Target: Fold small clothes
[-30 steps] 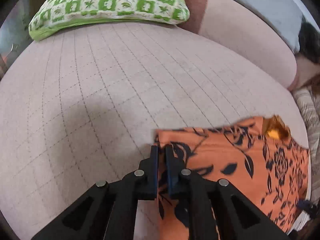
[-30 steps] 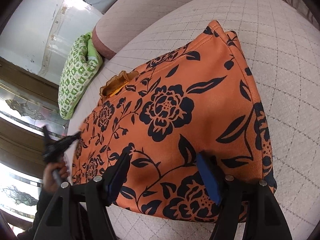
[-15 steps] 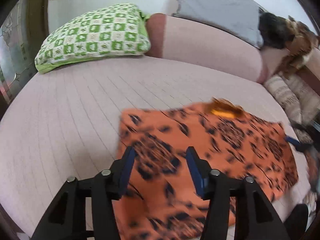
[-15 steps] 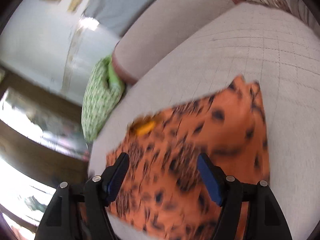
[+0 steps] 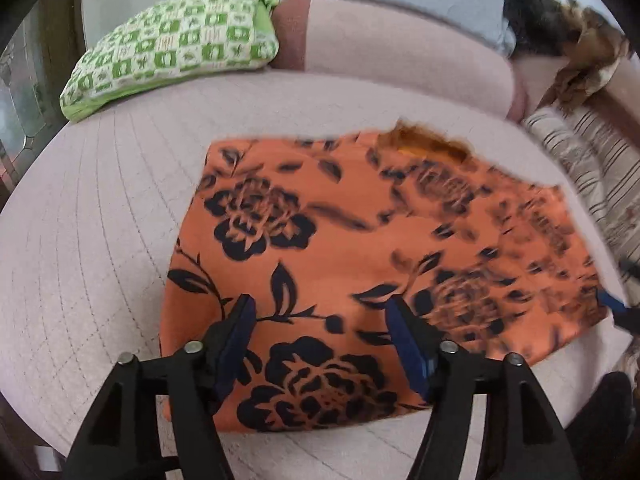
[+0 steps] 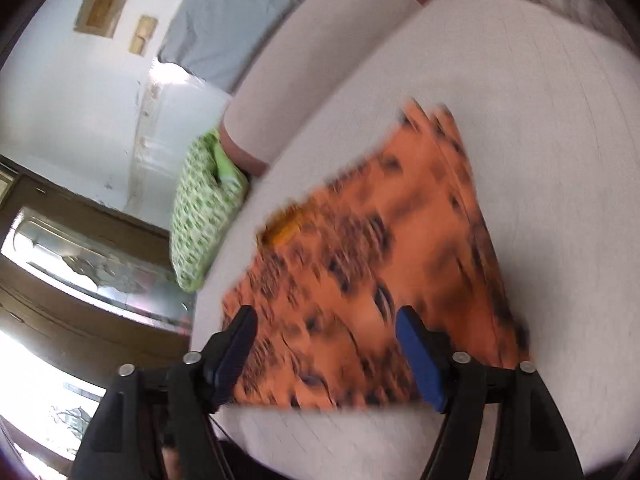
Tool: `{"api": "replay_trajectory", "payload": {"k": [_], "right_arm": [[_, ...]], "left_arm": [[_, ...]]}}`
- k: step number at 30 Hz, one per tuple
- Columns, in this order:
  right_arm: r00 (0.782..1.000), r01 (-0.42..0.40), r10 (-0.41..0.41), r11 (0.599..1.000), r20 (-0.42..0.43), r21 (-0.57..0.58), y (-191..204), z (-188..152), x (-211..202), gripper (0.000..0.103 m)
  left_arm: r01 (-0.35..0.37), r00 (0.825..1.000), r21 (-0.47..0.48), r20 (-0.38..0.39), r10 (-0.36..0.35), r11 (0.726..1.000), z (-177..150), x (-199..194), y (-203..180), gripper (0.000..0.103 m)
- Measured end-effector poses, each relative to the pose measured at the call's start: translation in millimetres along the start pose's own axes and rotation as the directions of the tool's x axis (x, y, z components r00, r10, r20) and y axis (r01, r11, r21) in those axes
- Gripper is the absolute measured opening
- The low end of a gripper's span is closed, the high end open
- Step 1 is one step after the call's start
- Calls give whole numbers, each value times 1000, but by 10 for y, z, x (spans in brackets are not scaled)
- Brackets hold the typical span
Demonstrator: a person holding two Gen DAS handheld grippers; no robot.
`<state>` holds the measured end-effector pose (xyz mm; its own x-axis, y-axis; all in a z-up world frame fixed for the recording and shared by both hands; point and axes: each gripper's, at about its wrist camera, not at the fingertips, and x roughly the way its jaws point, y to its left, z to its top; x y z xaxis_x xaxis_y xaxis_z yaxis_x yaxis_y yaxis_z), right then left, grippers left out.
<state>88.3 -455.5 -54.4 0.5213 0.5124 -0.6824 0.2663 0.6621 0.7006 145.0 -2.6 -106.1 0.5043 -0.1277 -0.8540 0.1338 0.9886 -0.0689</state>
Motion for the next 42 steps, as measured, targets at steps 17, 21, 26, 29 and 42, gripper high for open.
{"api": "replay_trajectory", "payload": {"k": [17,21,26,29,42], "right_arm": [[990,-70,74,997,119,-41,-129,-431,-375,82],[984,-91,96,995,149,-41,-170,-430,-498,82],[978,-82,94,994,185,-74,-130,-376,-539,83],[992,-69,61,995,108,70,-366,-325,-359,84],[978,-15,15,1000,209,-5,-20,-110,-637,84]], "left_arm": [[-80,996,-3,49,80,997,-124,-247,-84,77],[-90,991,-8,94,91,996,-146,-304,-187,81],[-124,992,-29,9,124,992,-234,-53,-89,81],[-104,992,-45,72,107,994,-193,-256,-67,81],[-81,987,-249,114,112,965,-186,-463,413,83]]}}
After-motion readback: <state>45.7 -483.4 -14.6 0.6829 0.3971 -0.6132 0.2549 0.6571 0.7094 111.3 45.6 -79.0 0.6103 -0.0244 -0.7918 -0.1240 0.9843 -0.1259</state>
